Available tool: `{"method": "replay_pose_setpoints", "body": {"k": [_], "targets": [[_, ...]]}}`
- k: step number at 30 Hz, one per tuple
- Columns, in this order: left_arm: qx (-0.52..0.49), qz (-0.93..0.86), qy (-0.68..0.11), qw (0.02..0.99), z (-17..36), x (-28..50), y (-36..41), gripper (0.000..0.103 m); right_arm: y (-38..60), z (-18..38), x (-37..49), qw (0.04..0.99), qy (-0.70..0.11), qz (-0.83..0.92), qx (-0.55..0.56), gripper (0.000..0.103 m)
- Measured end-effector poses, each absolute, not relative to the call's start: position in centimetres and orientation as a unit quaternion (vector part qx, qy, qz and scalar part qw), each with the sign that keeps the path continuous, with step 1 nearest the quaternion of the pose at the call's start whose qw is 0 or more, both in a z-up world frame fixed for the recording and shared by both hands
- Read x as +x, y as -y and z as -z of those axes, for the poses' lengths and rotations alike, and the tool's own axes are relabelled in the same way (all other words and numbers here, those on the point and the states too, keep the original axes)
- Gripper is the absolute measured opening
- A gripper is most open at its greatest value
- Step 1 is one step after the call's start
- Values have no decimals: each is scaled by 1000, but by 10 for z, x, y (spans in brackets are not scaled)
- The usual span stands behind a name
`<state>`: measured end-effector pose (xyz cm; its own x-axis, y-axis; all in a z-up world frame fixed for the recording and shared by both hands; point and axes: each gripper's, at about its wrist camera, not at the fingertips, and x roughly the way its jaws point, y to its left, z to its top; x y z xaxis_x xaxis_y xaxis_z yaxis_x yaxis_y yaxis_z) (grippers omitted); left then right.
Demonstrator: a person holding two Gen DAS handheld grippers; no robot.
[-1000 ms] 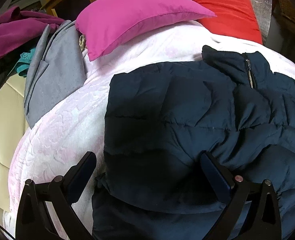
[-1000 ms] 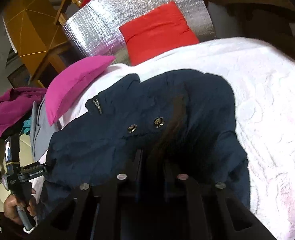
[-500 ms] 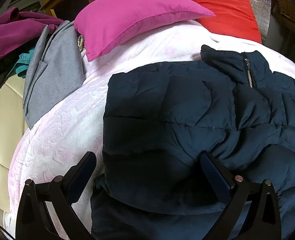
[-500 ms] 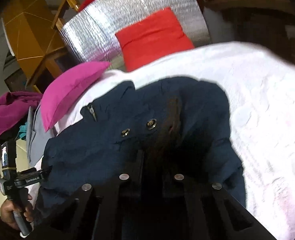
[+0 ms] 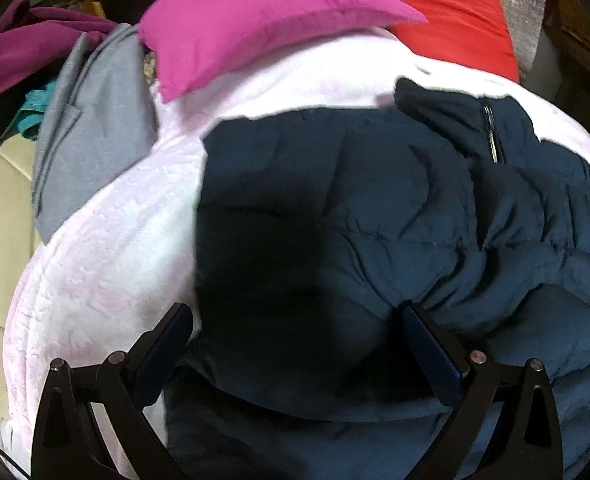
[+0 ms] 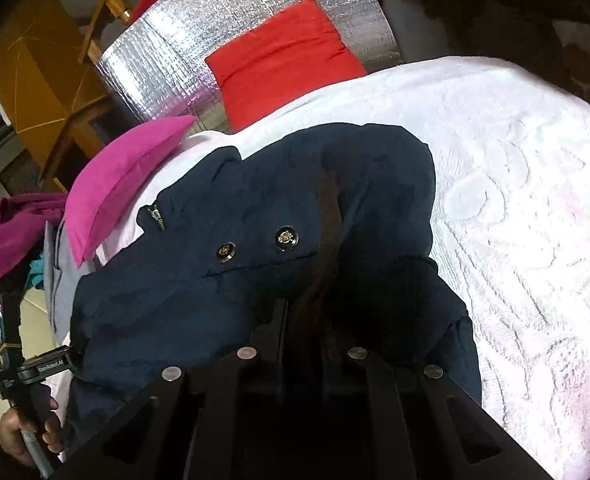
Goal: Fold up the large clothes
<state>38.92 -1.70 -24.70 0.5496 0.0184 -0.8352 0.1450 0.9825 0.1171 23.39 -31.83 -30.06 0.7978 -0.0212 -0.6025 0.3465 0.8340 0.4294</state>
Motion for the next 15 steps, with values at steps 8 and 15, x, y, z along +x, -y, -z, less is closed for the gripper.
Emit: {"method": "replay_pose_setpoints", "body": {"k": [8, 15], "targets": [[40, 1, -475, 879, 245, 397, -12, 103, 323, 292, 231, 901, -307, 91, 291, 18], [63, 9, -483, 873, 252, 399, -4, 103, 313, 283, 228, 912, -299, 111, 257, 16]]}}
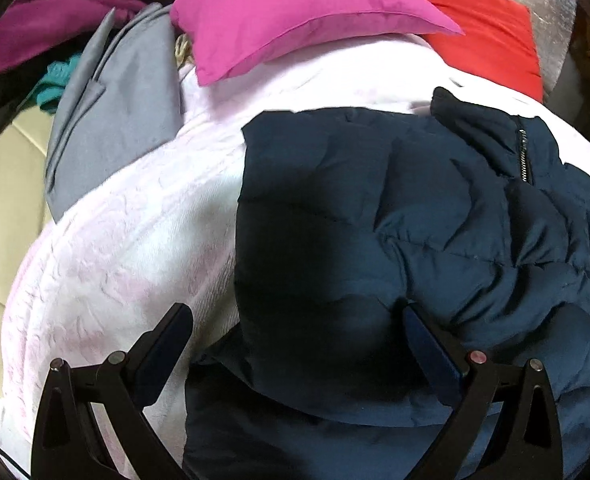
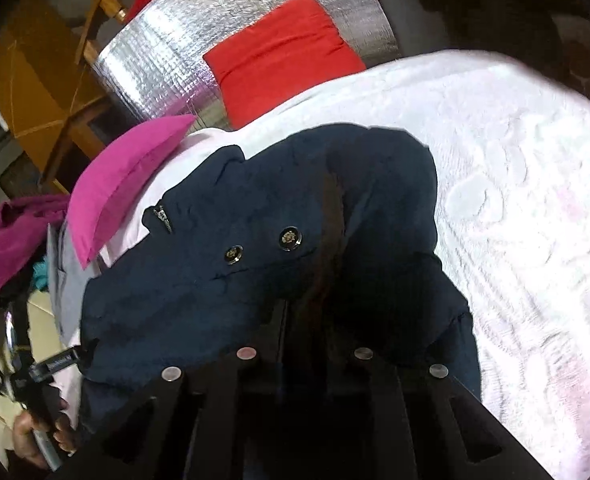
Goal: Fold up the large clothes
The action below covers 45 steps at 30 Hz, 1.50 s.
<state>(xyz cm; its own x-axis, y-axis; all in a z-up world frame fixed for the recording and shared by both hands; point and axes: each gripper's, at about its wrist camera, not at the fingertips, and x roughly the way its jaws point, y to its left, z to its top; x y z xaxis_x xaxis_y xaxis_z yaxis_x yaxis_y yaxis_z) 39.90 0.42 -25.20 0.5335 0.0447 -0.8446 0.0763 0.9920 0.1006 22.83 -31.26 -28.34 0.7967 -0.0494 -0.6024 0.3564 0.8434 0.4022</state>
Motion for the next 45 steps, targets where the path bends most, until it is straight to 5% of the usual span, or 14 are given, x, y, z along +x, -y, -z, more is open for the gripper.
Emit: {"method": "replay_pose_setpoints", "body": {"k": [21, 25, 26, 45], "targets": [[25, 10, -510, 860, 257, 400, -10, 103, 320, 300, 232, 896, -322, 89, 293, 25], [20, -17, -464, 885, 233, 393, -21, 103, 317, 280, 226, 904, -310, 75, 284, 71], [12, -22, -458, 888, 230, 392, -25, 103, 316, 271, 221, 911, -299, 89, 268, 73], [30, -12, -501, 865, 254, 397, -22, 103, 316, 274, 236, 907, -326, 150, 222, 77]]}}
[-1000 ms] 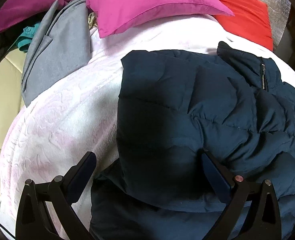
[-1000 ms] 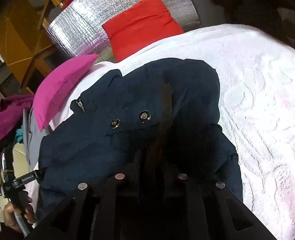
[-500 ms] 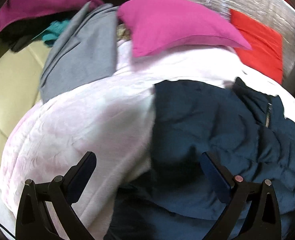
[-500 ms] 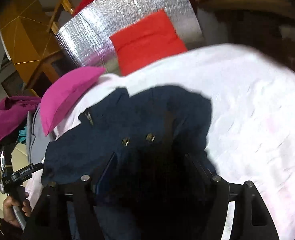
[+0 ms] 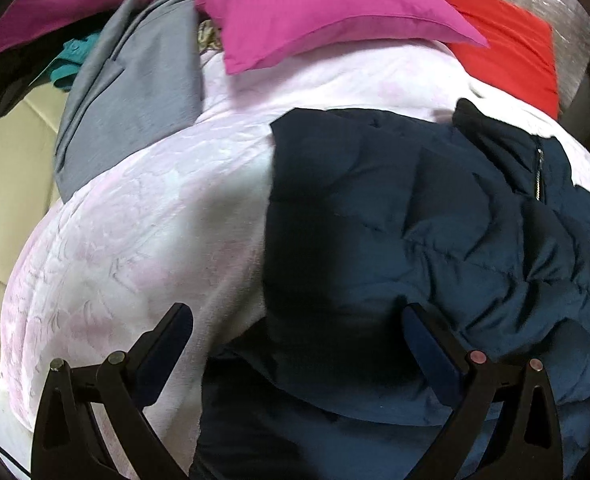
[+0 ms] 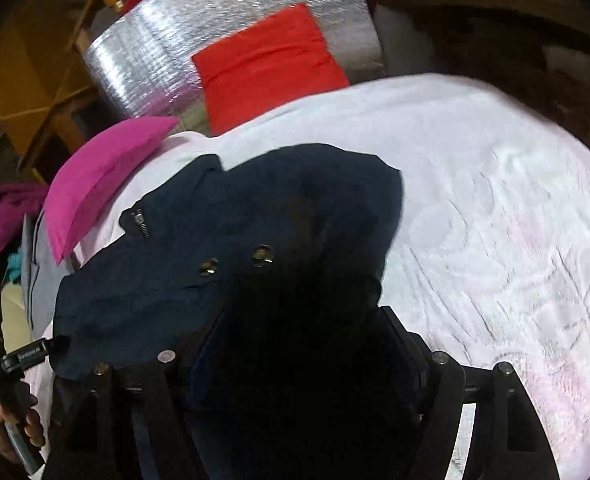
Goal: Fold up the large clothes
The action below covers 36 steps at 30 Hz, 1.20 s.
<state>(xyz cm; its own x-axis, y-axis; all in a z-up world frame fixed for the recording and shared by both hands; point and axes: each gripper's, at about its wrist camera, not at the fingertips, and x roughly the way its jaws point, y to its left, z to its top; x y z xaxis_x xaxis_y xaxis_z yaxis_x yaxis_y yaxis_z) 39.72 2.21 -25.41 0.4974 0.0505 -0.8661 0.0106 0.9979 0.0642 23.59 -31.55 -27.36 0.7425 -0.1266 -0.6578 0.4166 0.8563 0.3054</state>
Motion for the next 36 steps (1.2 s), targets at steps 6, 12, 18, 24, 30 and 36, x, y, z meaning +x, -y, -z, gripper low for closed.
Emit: {"method": "replay_pose_setpoints", "body": {"k": [6, 12, 18, 24, 30, 36], "targets": [[20, -9, -507, 861, 251, 393, -22, 103, 326, 282, 238, 893, -338, 149, 256, 78], [31, -7, -464, 885, 228, 382, -18, 103, 317, 239, 225, 924, -268, 160, 223, 79], [40, 18, -449, 892, 223, 378, -6, 103, 290, 224, 235, 940, -257, 148, 169, 79], [89, 31, -488, 868, 245, 382, 14, 103, 280, 263, 262, 912, -346, 125, 181, 78], [103, 35, -477, 872, 242, 377, 21, 103, 282, 261, 260, 910, -343, 128, 194, 79], [94, 61, -436, 893, 223, 369, 28, 103, 256, 236, 254, 933, -295, 97, 182, 79]]}}
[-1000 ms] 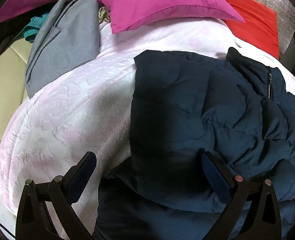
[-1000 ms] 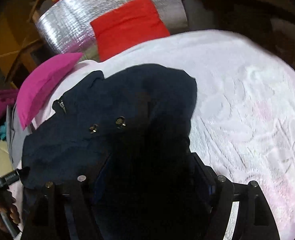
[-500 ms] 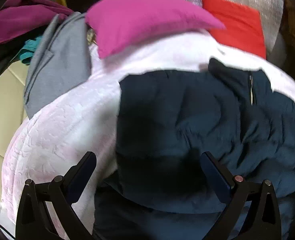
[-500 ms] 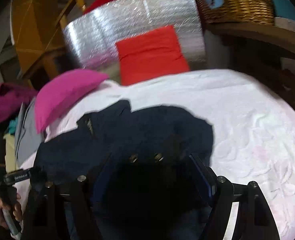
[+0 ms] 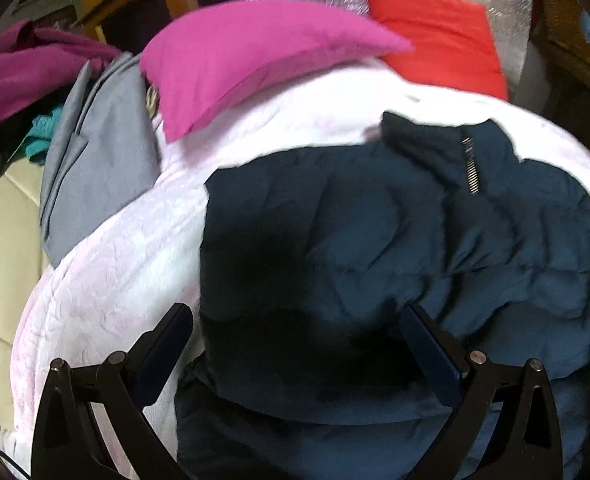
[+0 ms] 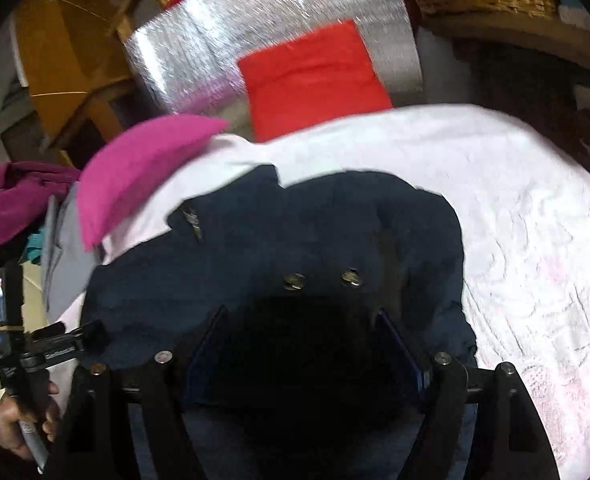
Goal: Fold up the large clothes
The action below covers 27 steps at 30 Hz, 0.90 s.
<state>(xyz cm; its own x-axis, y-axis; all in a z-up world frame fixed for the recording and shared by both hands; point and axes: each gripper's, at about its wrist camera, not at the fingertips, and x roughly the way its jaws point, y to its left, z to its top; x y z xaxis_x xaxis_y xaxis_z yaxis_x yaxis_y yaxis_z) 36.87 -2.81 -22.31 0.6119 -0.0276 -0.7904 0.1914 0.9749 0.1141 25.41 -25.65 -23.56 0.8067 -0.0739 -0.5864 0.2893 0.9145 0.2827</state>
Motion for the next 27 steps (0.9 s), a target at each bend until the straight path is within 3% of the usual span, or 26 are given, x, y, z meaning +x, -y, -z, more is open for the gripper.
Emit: {"method": "replay_pose_setpoints", "body": {"k": [4, 7, 16, 20, 27], "targets": [[112, 77, -455, 880, 234, 368, 41, 103, 224, 246, 268, 932, -320, 58, 160, 74], [139, 67, -480, 864, 252, 372, 46, 103, 207, 266, 286, 915, -375, 54, 138, 46], [132, 68, -465, 873, 242, 371, 39, 103, 210, 259, 283, 919, -365, 65, 137, 47], [124, 60, -465, 875, 238, 373, 34, 103, 213, 277, 285, 902, -401, 65, 142, 46], [111, 45, -467, 876, 240, 378, 24, 103, 230, 241, 276, 921, -352, 65, 154, 47]]}}
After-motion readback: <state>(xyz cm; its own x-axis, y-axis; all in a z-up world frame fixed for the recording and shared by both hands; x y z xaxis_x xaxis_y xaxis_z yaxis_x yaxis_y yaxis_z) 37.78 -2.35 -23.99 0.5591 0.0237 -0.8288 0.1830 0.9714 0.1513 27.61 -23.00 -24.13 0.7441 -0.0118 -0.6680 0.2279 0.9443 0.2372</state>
